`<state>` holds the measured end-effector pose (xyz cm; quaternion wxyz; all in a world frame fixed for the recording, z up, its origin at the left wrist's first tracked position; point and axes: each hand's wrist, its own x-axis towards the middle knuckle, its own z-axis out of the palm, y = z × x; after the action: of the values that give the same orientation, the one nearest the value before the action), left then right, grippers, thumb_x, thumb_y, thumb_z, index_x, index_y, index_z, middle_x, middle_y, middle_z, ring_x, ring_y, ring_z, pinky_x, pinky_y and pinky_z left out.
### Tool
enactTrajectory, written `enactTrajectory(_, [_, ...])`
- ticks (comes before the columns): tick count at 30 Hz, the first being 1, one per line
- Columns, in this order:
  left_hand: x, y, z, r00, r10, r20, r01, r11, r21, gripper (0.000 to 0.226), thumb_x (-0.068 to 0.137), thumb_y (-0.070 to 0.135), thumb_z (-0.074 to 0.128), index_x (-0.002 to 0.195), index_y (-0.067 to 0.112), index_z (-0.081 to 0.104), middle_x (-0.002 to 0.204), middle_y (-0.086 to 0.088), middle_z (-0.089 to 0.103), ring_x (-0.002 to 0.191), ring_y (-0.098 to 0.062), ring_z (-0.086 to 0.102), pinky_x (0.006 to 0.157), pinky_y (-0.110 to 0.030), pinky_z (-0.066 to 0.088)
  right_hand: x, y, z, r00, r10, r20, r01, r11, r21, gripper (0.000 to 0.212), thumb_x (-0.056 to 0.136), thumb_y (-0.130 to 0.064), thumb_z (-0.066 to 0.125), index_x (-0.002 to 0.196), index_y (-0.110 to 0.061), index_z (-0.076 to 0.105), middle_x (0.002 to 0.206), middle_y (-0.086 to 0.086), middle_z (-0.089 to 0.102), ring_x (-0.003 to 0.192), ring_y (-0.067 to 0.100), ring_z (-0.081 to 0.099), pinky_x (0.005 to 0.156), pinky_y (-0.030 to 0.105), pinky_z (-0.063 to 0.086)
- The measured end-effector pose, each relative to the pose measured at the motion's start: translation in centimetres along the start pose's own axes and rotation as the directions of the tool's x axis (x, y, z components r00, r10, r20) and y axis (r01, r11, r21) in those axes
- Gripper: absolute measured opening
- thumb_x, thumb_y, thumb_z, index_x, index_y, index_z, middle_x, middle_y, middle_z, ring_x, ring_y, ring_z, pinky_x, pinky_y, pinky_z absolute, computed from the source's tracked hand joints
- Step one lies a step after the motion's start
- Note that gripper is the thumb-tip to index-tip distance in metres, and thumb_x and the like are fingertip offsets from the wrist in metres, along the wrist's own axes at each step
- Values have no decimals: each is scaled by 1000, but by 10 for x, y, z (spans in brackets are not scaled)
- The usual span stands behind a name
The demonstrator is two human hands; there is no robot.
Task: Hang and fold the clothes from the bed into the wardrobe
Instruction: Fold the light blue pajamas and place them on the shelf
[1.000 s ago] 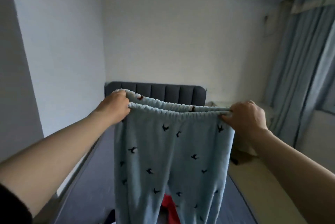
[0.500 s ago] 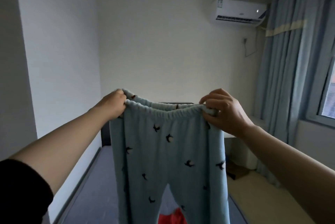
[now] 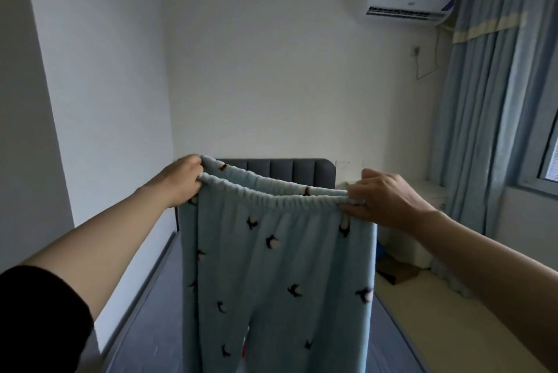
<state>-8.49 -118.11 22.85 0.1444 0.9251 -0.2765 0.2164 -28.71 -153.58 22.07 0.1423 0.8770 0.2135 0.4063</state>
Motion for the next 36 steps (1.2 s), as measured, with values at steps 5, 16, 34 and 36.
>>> enactTrajectory(5, [-15, -5, -13, 929, 318, -191, -269, 932, 242, 27, 82, 18, 47, 72, -2, 63, 101, -11, 60, 104, -35, 48, 84, -42, 46, -21, 38, 5, 958, 283, 49, -277, 956, -101, 38, 83, -49, 65, 67, -17, 51, 66, -2, 61, 75, 23, 55, 55, 31, 43])
enactTrajectory(16, [-4, 8, -14, 985, 79, -152, -62, 991, 117, 27, 86, 13, 52, 60, 9, 48, 80, -9, 55, 76, -29, 55, 61, -31, 36, -11, 52, 9, 816, 412, 405, -238, 879, -414, 35, 102, -42, 34, 106, -22, 63, 107, -4, 61, 108, 19, 48, 92, 26, 43])
enactTrajectory(34, [7, 71, -50, 918, -132, -373, 33, 965, -260, 38, 72, 2, 54, 37, 15, 47, 42, 2, 55, 48, -17, 54, 45, -22, 30, 9, 55, -52, 792, 610, -2, -555, 719, -417, 17, 92, -31, 53, 94, -16, 62, 98, 0, 64, 104, 24, 51, 88, 38, 37])
enactTrajectory(36, [9, 81, -57, 909, -151, -387, 22, 948, -318, 41, 71, -1, 52, 35, 17, 44, 38, 5, 53, 43, -11, 51, 41, -21, 29, 7, 57, -56, 762, 647, -5, -606, 711, -356, 20, 92, -31, 54, 95, -13, 62, 102, 5, 60, 106, 27, 49, 85, 40, 39])
